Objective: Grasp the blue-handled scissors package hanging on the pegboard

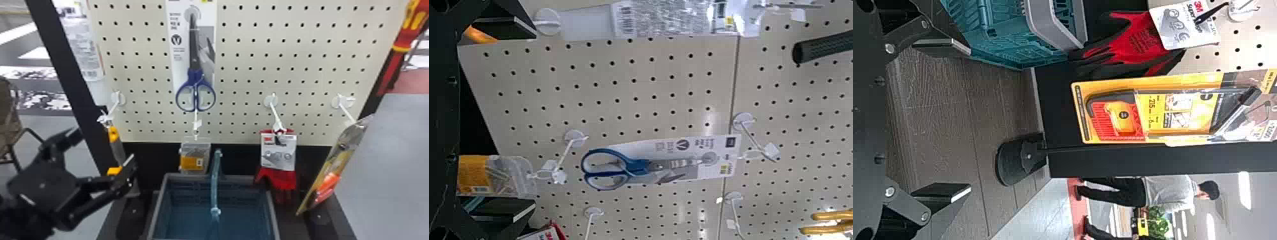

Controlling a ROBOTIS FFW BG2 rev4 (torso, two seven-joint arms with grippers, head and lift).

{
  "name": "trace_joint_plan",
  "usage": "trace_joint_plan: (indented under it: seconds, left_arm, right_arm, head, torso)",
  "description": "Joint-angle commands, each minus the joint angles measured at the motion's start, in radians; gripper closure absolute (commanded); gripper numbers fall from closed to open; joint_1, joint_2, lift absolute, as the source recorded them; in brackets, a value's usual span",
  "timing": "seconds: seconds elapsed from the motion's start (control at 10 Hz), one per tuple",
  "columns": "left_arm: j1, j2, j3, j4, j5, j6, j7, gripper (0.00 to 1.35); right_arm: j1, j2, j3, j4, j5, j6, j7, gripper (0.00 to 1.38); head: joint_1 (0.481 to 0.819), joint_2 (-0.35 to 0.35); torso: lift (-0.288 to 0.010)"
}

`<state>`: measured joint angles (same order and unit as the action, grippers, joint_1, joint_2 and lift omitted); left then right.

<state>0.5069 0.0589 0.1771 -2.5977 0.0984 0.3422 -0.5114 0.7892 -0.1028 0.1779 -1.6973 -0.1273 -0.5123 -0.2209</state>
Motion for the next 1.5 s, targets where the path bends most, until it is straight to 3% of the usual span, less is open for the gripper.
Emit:
trace_joint_plan:
  seconds: [0.0,0.3,0.7,1.2,1.4]
  left_arm:
    - [-0.042,0.018,-0.010,-0.054,0.018,0.081,0.002,0.11]
    - [-0.184,0.073,-0.045,-0.054,0.053,0.181,-0.036,0.11]
    - [-0.300,0.076,-0.045,-0.010,0.118,0.247,-0.099,0.11]
    - [-0.451,0.105,-0.111,0.137,0.093,0.262,-0.150,0.10]
    - [-0.521,0.128,-0.143,0.194,0.084,0.262,-0.173,0.10]
  right_arm:
    - [-0.001,0.000,0.000,0.000,0.000,0.000,0.000,0.32]
    - [-0.016,-0.002,0.000,0.005,0.003,0.001,0.005,0.32]
    - [-0.022,-0.002,0.000,0.010,0.003,0.001,0.011,0.32]
    - [-0.022,0.000,0.000,0.010,0.003,0.001,0.011,0.32]
    - [-0.022,-0.002,0.000,0.007,0.003,0.001,0.011,0.32]
  head:
    - [0.549,0.000]
    - [0.549,0.000]
    - [0.549,0.000]
    - [0.549,0.000]
    - [0.549,0.000]
  torso:
    - [-0.100]
    - [-0.100]
    - [-0.100]
    - [-0.100]
    - [-0.100]
